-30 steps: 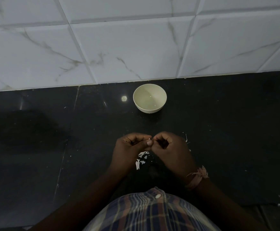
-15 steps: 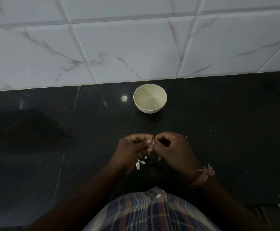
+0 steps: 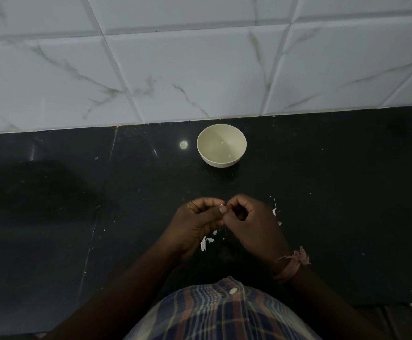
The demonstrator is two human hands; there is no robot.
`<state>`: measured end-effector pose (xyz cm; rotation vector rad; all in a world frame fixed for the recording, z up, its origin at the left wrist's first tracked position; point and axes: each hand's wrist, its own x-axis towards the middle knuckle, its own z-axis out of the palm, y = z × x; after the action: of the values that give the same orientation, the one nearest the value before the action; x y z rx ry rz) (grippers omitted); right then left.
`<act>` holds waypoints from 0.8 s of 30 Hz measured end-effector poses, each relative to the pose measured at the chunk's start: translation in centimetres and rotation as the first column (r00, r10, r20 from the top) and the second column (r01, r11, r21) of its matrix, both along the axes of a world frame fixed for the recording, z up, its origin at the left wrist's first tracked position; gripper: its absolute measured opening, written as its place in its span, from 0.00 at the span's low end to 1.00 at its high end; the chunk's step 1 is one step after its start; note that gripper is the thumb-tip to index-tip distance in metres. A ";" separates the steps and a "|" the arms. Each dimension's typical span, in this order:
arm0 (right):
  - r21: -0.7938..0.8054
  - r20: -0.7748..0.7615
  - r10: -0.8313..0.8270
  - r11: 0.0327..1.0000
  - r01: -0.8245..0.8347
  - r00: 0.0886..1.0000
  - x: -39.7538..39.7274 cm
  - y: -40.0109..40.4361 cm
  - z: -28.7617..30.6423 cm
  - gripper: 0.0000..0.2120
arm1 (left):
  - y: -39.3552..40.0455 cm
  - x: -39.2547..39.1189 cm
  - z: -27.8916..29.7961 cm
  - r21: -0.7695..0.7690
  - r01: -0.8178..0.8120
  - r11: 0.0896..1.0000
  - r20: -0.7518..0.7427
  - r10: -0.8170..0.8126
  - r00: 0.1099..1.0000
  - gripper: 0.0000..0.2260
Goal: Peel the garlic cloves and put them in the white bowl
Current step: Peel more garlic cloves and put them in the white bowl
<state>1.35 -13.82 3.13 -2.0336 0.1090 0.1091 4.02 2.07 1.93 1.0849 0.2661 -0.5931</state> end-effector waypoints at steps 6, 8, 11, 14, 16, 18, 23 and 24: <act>0.075 -0.033 -0.047 0.996 0.050 0.998 0.0 0.0 0.2 0.06 | -0.2 -0.1 0.0 -0.052 -0.036 0.998 -0.018 0.035 0.999 0.10; 0.087 -0.033 -0.058 0.994 0.060 0.998 -0.1 0.0 0.2 0.05 | -0.2 -0.2 -0.1 -0.061 -0.034 0.998 -0.024 0.033 0.999 0.10; 0.104 -0.060 -0.062 0.992 0.068 0.996 -0.1 0.0 0.0 0.05 | -0.2 -0.2 -0.3 -0.055 -0.060 0.997 -0.033 0.058 0.998 0.11; 0.120 -0.068 -0.068 0.990 0.075 0.995 -0.2 -0.2 -0.2 0.06 | -0.1 -0.1 -0.4 -0.032 -0.102 0.994 -0.004 0.102 0.995 0.12; 0.128 -0.048 -0.085 0.988 0.091 0.995 -0.2 -0.2 0.0 0.09 | -0.2 0.0 -0.5 0.005 -0.124 0.992 0.039 0.123 0.992 0.12; 0.173 -0.047 -0.087 0.980 0.094 0.995 0.0 -0.3 0.2 0.08 | -0.2 0.0 -0.5 0.068 -0.117 0.991 0.096 0.110 0.989 0.11; 0.234 -0.103 -0.058 0.969 0.080 0.993 0.3 -0.3 0.4 0.03 | 0.1 -0.3 -0.7 0.237 -0.069 0.969 0.206 0.019 0.978 0.05; 0.249 -0.124 -0.053 0.965 0.083 0.991 0.3 -0.3 0.3 0.03 | 0.2 -0.3 -0.8 0.253 -0.060 0.966 0.213 0.005 0.977 0.05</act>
<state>1.64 -14.16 3.42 -1.7655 0.2269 0.1893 3.70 2.25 1.11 1.3825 0.1783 -0.4160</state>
